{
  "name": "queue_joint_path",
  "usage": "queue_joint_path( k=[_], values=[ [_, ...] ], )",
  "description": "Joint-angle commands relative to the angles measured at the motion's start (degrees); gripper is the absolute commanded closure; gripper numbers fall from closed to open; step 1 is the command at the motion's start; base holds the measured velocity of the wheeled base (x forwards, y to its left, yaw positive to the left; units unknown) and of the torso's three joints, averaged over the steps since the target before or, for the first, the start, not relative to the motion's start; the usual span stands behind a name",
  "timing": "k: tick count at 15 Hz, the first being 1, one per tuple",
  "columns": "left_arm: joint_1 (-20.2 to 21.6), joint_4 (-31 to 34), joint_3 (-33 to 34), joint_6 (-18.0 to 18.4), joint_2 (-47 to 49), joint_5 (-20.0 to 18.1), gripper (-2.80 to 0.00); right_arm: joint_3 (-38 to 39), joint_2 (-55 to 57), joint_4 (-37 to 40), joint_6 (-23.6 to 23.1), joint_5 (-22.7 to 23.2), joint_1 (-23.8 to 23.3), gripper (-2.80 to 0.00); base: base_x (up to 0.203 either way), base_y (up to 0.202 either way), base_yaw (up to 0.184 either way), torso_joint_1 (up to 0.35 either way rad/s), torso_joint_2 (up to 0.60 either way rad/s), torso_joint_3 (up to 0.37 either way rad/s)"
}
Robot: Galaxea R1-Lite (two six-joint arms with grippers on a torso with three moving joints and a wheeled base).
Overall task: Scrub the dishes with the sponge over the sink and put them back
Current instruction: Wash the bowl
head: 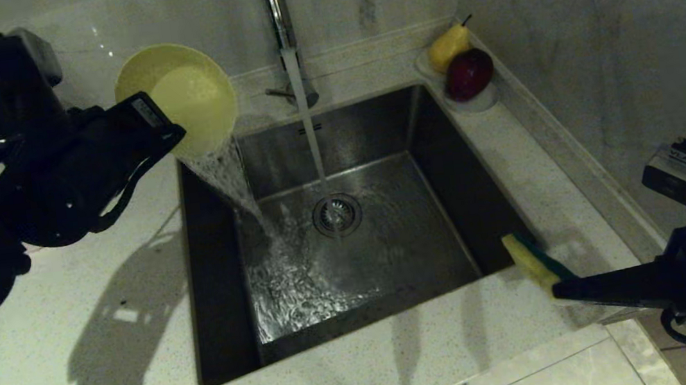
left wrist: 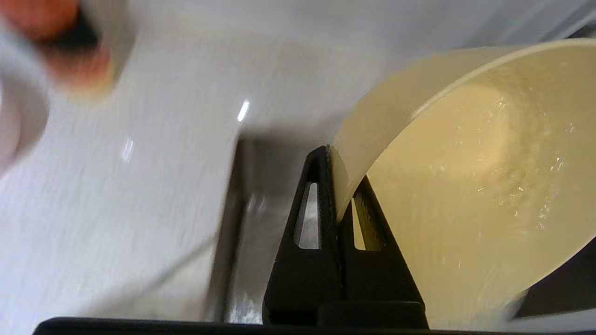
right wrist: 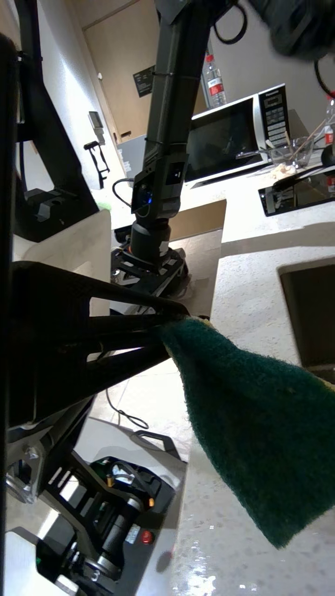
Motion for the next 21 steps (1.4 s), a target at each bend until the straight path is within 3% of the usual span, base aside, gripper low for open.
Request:
queue_joint_path(
  k=[1, 3, 7, 11, 15, 17, 18, 21],
  values=[
    [0.89, -15.71, 7.08, 2.48, -0.64, -4.4, 0.0, -0.76, 0.63, 0.34, 0.34, 0.46, 0.03, 0.0, 0.0, 0.0, 0.0, 0.0, 0.0, 0.0],
    [2.72, -22.67, 8.93, 3.1, -0.84, -8.88, 0.0, -0.89, 0.48, 0.58, 0.29, 0.49, 0.29, 0.0, 0.0, 0.0, 0.0, 0.0, 0.0, 0.0],
    [3.3, -28.6, 8.65, 6.37, -1.37, -11.94, 0.0, -0.79, 2.47, -0.17, -0.02, 0.64, 0.55, 0.0, 0.0, 0.0, 0.0, 0.0, 0.0, 0.0],
    [3.3, -29.12, 8.87, 8.24, -3.89, -14.77, 0.0, -0.45, 2.31, -0.21, -0.06, 1.28, 0.73, 0.0, 0.0, 0.0, 0.0, 0.0, 0.0, 0.0],
    [3.3, -28.67, 9.81, 8.92, -5.6, -14.88, 0.0, 0.34, 1.45, -0.21, -0.15, 1.54, 0.74, 0.0, 0.0, 0.0, 0.0, 0.0, 0.0, 0.0],
    [3.22, -22.45, 10.14, 8.64, -5.65, -13.55, 0.0, 1.54, 0.22, -0.33, -0.48, 2.98, 0.82, 0.0, 0.0, 0.0, 0.0, 0.0, 0.0, 0.0],
    [3.13, -16.16, 10.57, 7.54, -6.13, -12.56, 0.0, 2.74, -0.17, -0.83, -2.01, 4.04, 0.82, 0.0, 0.0, 0.0, 0.0, 0.0, 0.0, 0.0],
    [3.01, 3.37, 10.61, 0.51, -7.54, -12.86, 0.0, 2.06, -1.31, -1.34, -3.93, 4.52, 0.93, 0.0, 0.0, 0.0, 0.0, 0.0, 0.0, 0.0]
  ],
)
